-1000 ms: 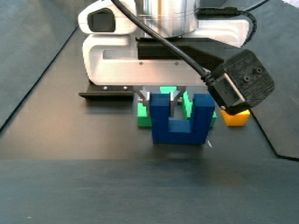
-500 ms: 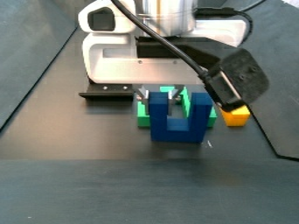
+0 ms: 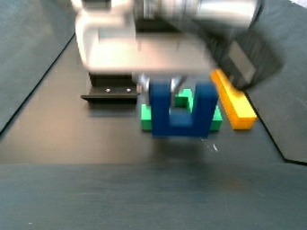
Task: Pick up the blue object. Move up. Move to above the board. Insert the blue object.
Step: Move up, then move to above the board.
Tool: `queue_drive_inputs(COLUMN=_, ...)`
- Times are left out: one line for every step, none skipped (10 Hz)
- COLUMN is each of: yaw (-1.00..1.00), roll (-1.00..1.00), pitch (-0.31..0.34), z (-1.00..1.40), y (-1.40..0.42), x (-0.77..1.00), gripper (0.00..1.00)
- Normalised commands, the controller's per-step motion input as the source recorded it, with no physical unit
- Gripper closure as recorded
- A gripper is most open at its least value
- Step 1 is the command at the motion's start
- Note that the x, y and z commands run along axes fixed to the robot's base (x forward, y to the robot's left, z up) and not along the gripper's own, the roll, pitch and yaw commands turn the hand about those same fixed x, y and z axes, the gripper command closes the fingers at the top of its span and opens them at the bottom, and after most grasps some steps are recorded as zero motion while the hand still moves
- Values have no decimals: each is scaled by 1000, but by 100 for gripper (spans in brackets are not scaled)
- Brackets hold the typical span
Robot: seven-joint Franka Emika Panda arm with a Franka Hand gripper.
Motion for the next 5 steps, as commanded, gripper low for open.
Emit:
queue_drive_inputs(yaw=-18, roll=7, pitch=9, z=244, y=-18, x=-32, gripper=100)
queue_drive_inputs(yaw=0, roll=0, pitch=0, z=1400, y=0, x=0, gripper=100)
queue_drive_inputs(yaw=2, roll=-13, pitch=35, z=1400, y=-7, x=-23, gripper=100)
queue_drive_inputs(yaw=-5, roll=-6, pitch=28, z=1400, y=-9, x=-30, gripper=100)
queue_drive_inputs(yaw=1, roll=-4, pitch=40, z=1400, y=15, x=41, gripper=100)
